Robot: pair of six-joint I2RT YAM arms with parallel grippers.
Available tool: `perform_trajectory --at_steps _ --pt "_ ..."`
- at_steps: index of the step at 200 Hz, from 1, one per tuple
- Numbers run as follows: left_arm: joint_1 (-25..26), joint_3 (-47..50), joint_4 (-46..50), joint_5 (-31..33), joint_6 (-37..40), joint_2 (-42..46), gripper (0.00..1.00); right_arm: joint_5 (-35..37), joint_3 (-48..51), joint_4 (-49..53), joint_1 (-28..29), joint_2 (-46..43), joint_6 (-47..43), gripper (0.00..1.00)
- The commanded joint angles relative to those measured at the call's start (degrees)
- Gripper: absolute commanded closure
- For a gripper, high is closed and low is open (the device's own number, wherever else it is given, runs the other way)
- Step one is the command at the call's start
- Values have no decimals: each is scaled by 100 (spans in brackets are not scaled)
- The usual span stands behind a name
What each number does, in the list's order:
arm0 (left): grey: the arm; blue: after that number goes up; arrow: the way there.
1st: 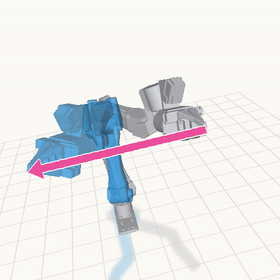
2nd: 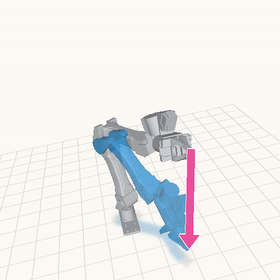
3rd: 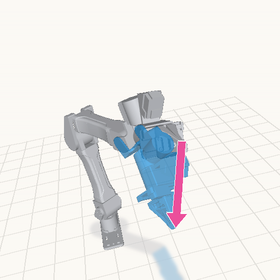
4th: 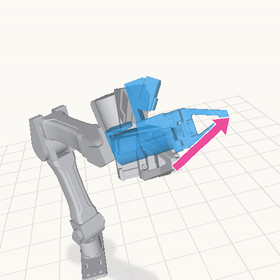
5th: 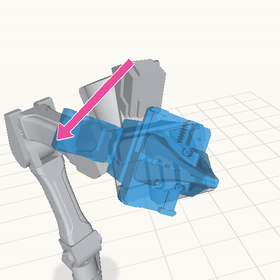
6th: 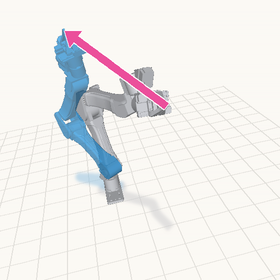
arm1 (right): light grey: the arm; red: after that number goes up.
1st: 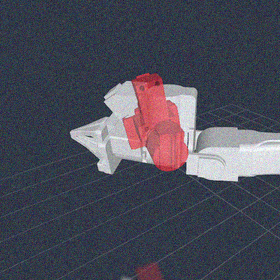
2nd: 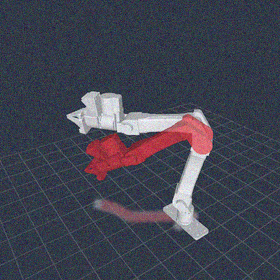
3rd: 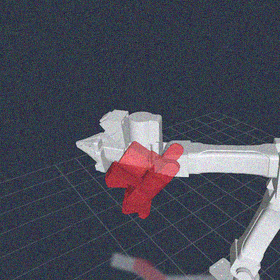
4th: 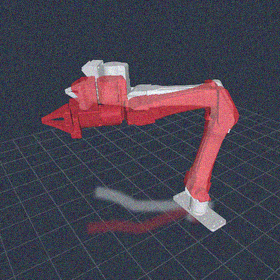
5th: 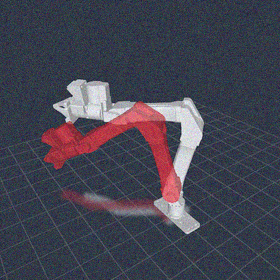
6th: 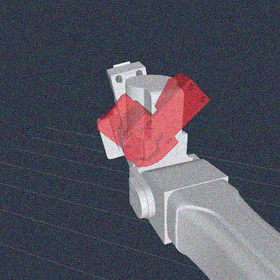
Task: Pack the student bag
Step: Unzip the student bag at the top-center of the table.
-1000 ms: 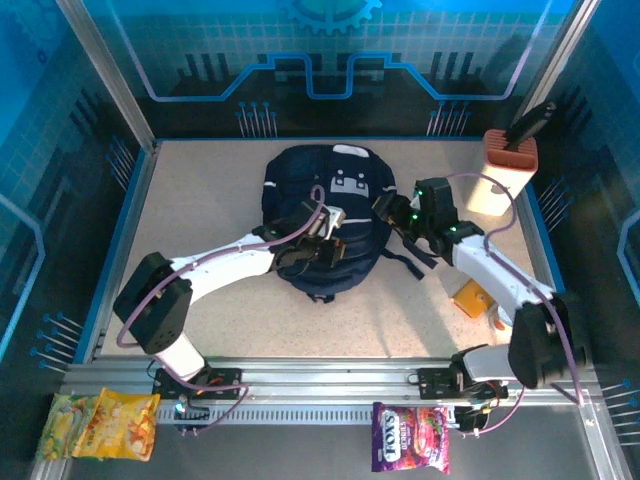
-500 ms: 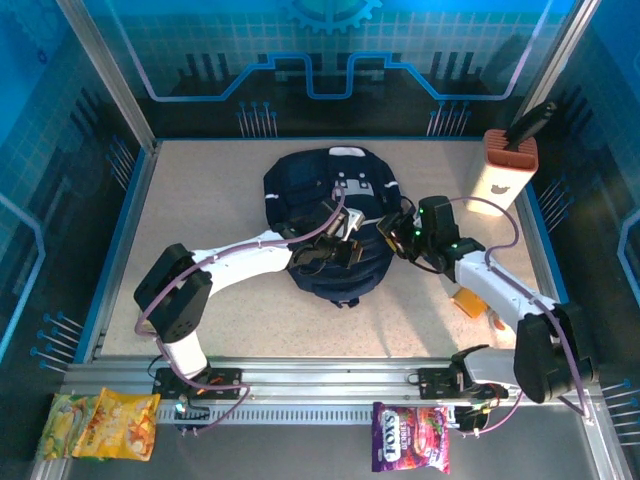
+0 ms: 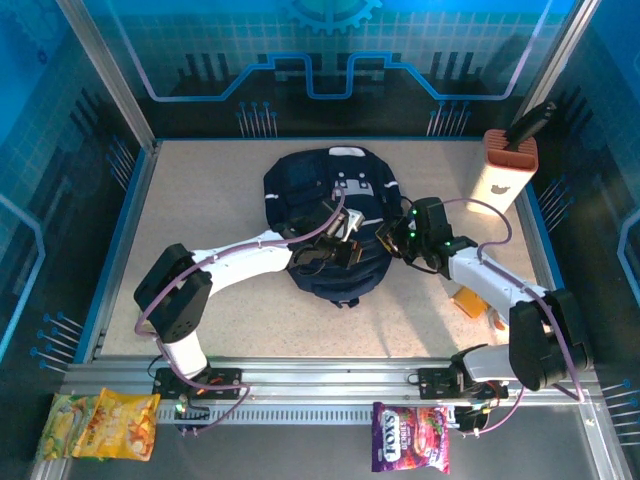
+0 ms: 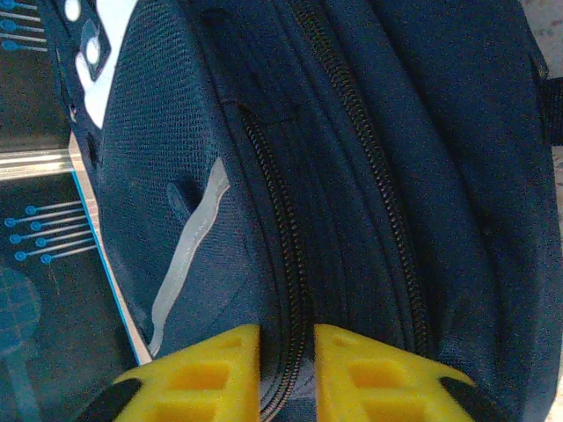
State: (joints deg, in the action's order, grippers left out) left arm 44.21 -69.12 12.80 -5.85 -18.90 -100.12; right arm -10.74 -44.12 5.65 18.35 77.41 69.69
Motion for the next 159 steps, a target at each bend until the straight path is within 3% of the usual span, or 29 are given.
perform_trajectory --at_steps 1,45,159 --pt "45 -174 318 65 154 126 100 250 -313 192 37 82 -228 84" --pt "-5 224 749 533 275 587 100 766 -557 526 -48 77 -591 96" --pt "-699 927 2276 983 566 1564 100 1026 -849 727 -156 335 -883 98"
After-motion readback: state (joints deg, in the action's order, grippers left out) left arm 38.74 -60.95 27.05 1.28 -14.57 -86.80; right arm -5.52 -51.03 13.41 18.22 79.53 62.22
